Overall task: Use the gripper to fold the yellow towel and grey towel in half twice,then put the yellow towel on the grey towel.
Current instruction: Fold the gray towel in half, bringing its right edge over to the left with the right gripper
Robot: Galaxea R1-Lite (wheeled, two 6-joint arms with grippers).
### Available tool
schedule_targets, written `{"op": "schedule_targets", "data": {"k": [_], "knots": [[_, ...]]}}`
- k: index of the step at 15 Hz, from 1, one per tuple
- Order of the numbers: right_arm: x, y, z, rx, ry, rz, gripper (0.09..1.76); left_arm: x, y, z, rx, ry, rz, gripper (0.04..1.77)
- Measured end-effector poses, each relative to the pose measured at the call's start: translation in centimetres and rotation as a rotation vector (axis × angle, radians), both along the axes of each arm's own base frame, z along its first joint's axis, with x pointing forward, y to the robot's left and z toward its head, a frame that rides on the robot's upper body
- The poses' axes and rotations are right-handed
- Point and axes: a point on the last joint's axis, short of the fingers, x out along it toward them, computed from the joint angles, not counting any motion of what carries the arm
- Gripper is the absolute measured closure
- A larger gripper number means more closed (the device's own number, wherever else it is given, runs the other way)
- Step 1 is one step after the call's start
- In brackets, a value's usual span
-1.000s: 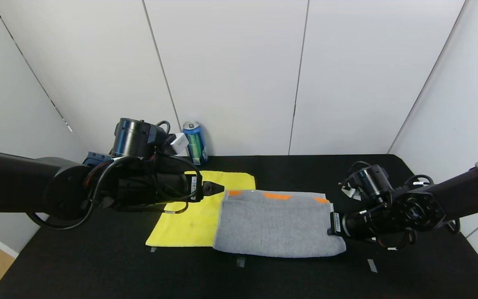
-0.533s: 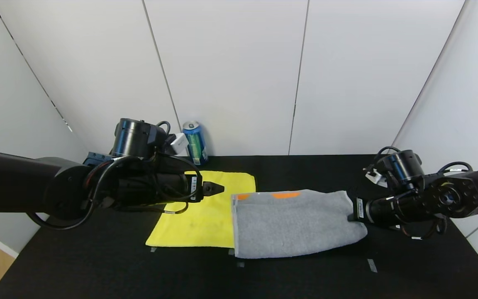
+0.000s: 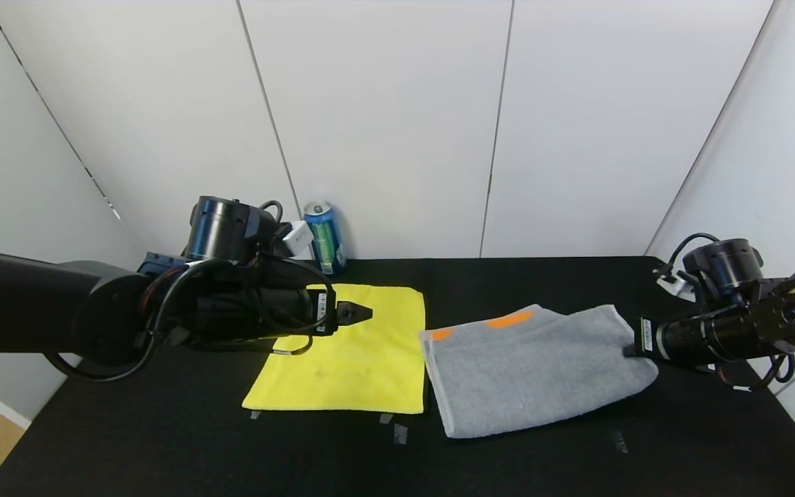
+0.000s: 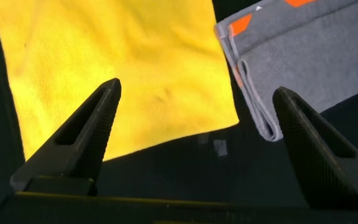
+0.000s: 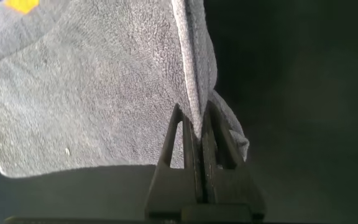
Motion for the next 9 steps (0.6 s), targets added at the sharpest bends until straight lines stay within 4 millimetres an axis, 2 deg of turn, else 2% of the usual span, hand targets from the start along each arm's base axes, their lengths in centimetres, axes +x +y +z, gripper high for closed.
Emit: {"op": "schedule_targets", "data": {"k": [5,7,9], "knots": [[0.1,-2.6,0.2,0.016,-0.011,-0.037,1.71,0.0,0.0,0.0,0.000,0.001,0.000,0.09],[0.1,-2.6,0.3,0.016,-0.015,-0.034,1.71,0.0,0.0,-0.1,0.001,0.002,0.000,0.09],[0.1,-1.7,0.4,0.016,-0.020,-0.010,1.71,0.1,0.0,-0.1,0.002,0.003,0.000,0.09]]}}
